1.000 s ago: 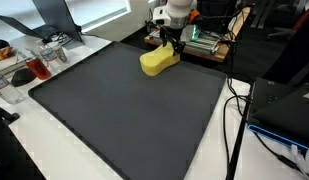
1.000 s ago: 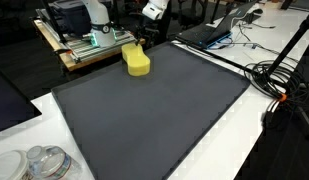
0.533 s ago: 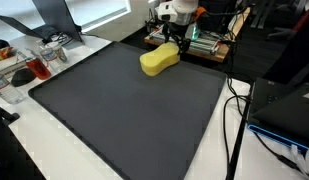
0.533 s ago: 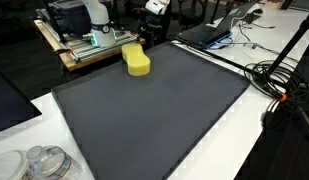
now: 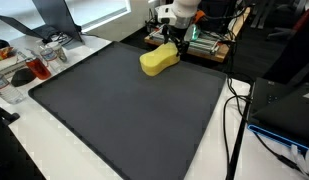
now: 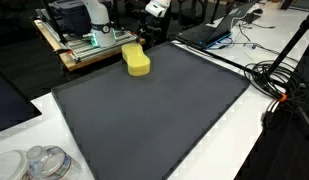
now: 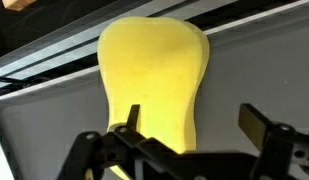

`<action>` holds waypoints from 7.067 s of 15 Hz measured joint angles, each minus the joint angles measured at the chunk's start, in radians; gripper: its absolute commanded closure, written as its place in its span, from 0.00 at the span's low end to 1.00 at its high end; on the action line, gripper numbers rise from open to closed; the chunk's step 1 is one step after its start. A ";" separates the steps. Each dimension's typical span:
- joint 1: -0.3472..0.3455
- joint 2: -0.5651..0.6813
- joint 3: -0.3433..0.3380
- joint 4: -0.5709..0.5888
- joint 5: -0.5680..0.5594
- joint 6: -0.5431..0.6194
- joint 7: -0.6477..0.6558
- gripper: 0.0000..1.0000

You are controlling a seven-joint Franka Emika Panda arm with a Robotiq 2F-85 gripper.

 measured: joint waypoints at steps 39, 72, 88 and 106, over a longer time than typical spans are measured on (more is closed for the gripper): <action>0.053 0.309 -0.032 0.274 -0.109 -0.246 0.209 1.00; 0.066 0.346 -0.016 0.314 -0.128 -0.259 0.172 0.69; 0.067 0.329 -0.048 0.338 -0.130 -0.297 0.136 1.00; 0.006 -0.034 -0.067 0.496 -0.541 -0.388 -0.153 1.00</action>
